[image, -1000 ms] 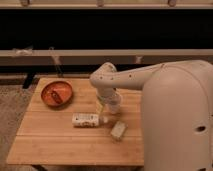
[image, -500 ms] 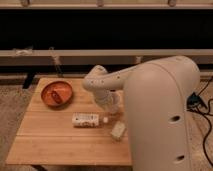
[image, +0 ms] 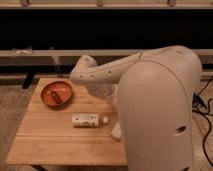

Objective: Place the ceramic cup in the ceramic bowl

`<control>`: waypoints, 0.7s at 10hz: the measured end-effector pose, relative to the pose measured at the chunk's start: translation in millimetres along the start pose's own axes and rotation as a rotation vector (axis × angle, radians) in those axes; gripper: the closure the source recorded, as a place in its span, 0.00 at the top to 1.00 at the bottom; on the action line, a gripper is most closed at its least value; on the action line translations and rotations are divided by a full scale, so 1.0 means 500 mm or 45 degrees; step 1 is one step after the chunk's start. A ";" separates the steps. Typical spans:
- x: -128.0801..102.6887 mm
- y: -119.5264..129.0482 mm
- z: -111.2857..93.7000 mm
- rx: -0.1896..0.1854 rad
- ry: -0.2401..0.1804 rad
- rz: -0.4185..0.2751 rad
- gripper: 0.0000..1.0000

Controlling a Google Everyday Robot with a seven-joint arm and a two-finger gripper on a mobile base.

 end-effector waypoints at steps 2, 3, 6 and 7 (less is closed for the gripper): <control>-0.103 0.011 -0.039 0.020 -0.066 -0.134 0.00; -0.139 0.018 -0.050 0.022 -0.091 -0.182 0.00; -0.280 0.055 -0.090 0.009 -0.198 -0.389 0.00; -0.331 0.075 -0.104 -0.003 -0.244 -0.472 0.00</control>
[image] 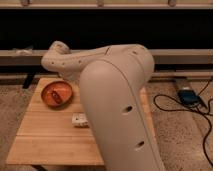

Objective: Place the ceramic cup in the ceramic bowl

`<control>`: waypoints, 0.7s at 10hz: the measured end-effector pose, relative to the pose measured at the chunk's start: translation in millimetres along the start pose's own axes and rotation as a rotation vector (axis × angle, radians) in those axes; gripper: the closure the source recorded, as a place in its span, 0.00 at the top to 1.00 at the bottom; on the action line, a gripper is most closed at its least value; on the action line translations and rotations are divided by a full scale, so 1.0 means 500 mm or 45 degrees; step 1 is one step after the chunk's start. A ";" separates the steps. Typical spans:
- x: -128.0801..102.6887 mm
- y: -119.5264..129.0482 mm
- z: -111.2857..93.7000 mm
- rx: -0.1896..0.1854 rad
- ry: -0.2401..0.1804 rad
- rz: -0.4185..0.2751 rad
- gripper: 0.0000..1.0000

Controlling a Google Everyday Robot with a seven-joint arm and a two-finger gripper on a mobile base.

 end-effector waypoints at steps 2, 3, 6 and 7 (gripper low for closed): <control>-0.104 0.017 -0.012 -0.037 -0.093 -0.173 0.00; -0.137 0.028 -0.014 -0.057 -0.127 -0.240 0.01; -0.213 0.089 0.000 -0.142 -0.216 -0.432 0.26; -0.216 0.100 0.017 -0.155 -0.213 -0.443 0.35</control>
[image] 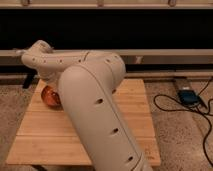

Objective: Place the ceramic cup in the ceramic bowl

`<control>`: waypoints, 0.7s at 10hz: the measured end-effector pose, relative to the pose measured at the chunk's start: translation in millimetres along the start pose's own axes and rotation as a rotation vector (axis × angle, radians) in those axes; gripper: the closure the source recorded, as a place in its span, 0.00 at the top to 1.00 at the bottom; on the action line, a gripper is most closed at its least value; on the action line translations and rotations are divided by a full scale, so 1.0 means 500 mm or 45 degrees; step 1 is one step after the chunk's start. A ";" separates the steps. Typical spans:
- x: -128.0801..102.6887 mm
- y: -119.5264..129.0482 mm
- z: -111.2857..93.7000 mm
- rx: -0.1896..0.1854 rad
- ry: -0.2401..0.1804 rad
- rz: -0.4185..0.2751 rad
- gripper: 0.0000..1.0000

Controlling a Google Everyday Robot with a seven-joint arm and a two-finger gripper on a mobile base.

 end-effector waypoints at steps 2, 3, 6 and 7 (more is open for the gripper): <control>0.017 -0.003 0.038 -0.009 0.030 -0.012 0.56; 0.040 -0.011 0.053 -0.006 0.072 -0.017 0.68; 0.061 -0.018 0.053 0.026 0.142 -0.041 0.80; 0.069 -0.015 0.050 0.028 0.149 -0.039 0.80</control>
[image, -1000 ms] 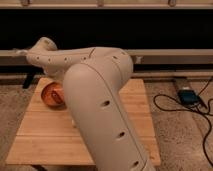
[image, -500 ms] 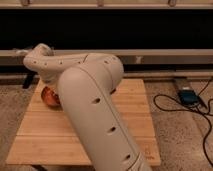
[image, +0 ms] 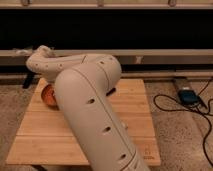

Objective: Place the ceramic cup in the ceramic bowl

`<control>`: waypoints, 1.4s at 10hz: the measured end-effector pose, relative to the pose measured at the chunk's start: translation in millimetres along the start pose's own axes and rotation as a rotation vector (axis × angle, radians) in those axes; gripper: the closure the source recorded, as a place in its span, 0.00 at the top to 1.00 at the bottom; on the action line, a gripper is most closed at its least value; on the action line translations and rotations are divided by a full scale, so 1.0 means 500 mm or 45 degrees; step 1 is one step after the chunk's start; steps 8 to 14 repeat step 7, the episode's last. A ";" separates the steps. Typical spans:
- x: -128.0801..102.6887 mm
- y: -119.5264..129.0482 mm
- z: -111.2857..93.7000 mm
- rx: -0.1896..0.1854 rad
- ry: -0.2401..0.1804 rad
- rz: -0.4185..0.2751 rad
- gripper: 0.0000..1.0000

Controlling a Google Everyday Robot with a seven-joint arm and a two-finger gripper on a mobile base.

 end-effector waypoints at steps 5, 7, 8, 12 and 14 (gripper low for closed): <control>-0.004 0.009 -0.018 -0.006 -0.082 0.019 0.80; 0.000 0.008 -0.017 -0.006 -0.082 0.023 0.80; 0.000 0.008 -0.017 -0.006 -0.082 0.023 0.80; 0.000 0.008 -0.017 -0.006 -0.082 0.023 0.80; 0.000 0.008 -0.017 -0.006 -0.082 0.023 0.80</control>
